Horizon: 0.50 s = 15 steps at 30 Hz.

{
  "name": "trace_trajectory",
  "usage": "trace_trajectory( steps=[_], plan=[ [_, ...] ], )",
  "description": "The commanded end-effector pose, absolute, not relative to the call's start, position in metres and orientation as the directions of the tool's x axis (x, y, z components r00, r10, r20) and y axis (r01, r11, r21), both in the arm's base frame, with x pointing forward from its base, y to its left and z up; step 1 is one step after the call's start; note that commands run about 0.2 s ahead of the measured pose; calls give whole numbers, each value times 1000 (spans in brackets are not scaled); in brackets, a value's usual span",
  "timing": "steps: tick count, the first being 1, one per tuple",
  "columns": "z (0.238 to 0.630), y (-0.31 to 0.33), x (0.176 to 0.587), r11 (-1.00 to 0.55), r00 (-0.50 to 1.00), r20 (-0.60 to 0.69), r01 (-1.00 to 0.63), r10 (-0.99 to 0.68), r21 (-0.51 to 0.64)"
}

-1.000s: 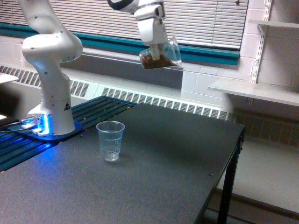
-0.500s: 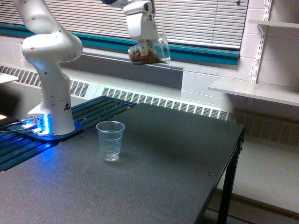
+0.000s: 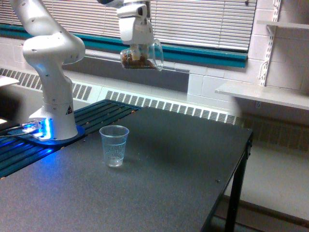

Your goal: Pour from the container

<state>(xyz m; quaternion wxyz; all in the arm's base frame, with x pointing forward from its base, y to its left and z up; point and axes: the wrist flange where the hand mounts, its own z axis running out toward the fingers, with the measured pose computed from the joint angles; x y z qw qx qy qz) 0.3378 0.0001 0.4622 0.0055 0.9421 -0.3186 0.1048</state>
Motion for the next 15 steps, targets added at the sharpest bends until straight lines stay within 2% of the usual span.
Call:
trace_trajectory(
  steps=[1,15],
  plan=[
    [464,-6,327,-778,760,187,-627,-622,-38],
    [460,-18,305,-740,730,157,-673,-665,-9]
  ],
)
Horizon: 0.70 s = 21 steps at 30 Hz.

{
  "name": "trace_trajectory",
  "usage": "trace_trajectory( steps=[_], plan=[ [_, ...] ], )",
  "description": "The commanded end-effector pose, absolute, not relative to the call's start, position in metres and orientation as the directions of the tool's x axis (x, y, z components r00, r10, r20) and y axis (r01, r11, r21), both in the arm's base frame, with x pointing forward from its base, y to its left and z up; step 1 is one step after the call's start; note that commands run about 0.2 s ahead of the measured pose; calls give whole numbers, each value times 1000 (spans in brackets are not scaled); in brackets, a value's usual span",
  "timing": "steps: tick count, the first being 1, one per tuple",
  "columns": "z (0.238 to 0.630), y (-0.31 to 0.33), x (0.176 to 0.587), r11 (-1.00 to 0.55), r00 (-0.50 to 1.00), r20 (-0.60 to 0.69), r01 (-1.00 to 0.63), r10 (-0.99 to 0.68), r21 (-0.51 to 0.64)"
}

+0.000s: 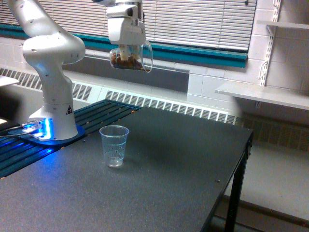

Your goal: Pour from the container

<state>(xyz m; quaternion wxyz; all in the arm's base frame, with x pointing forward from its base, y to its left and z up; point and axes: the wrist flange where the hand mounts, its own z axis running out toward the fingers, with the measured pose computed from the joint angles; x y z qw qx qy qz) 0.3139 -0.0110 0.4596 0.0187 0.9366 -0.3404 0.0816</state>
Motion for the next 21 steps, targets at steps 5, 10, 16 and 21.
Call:
trace_trajectory(
  steps=[5,10,16,21],
  plan=[
    [459,-23,298,-725,718,150,-688,-680,4],
    [456,-27,290,-711,705,139,-703,-695,12],
    [449,-29,280,-694,690,122,-720,-713,17],
    [445,-28,271,-675,673,108,-737,-732,16]
  ],
)
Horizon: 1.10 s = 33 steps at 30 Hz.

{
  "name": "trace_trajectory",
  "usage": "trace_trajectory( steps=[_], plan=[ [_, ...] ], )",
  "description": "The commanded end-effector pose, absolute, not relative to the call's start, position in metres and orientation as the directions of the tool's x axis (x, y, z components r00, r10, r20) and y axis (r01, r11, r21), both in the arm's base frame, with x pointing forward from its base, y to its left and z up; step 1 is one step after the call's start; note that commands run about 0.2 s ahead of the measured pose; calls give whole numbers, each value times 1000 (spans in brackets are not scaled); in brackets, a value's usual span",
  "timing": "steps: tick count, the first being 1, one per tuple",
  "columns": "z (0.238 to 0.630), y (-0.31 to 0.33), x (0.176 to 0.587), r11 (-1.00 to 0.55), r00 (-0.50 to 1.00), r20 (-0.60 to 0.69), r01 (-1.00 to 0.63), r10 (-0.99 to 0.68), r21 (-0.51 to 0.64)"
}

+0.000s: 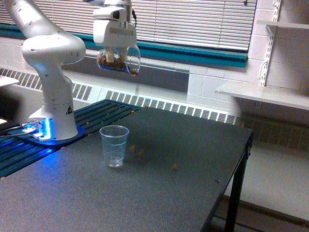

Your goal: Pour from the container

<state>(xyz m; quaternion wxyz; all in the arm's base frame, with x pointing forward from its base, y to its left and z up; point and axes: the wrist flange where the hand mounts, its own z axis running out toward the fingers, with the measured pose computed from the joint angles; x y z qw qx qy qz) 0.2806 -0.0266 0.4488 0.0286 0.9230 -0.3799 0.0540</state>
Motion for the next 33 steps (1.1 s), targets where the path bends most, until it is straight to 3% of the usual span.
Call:
trace_trajectory(
  steps=[1,33],
  plan=[
    [444,-28,269,-671,669,107,-741,-736,17],
    [420,-65,233,-600,600,71,-800,-797,31]
  ],
)
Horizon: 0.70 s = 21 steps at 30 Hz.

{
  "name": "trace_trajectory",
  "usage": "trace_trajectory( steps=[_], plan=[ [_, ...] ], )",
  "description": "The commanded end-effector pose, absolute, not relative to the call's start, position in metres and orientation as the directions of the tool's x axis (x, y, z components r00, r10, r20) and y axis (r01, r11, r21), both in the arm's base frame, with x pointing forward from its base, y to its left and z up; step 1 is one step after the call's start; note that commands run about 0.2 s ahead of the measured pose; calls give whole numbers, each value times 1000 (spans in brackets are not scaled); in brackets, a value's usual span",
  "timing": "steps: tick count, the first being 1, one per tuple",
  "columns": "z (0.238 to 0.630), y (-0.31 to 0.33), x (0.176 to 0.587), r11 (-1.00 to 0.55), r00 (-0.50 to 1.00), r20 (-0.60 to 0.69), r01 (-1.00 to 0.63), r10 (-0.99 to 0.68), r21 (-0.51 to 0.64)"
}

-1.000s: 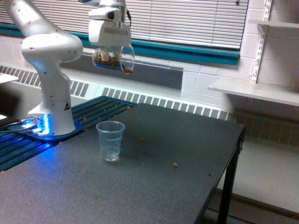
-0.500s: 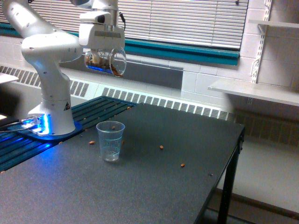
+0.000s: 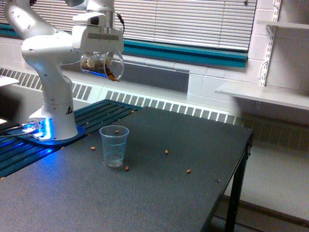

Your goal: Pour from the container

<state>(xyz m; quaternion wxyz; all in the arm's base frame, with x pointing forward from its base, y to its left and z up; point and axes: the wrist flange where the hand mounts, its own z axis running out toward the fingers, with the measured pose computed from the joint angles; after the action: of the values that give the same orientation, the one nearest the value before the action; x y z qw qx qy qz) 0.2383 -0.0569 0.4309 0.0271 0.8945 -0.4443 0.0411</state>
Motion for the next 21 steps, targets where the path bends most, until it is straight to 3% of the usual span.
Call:
trace_trajectory(
  steps=[1,21],
  plan=[
    [419,-66,232,-600,601,68,-799,-797,32],
    [401,-80,233,-616,618,17,-786,-786,51]
  ],
)
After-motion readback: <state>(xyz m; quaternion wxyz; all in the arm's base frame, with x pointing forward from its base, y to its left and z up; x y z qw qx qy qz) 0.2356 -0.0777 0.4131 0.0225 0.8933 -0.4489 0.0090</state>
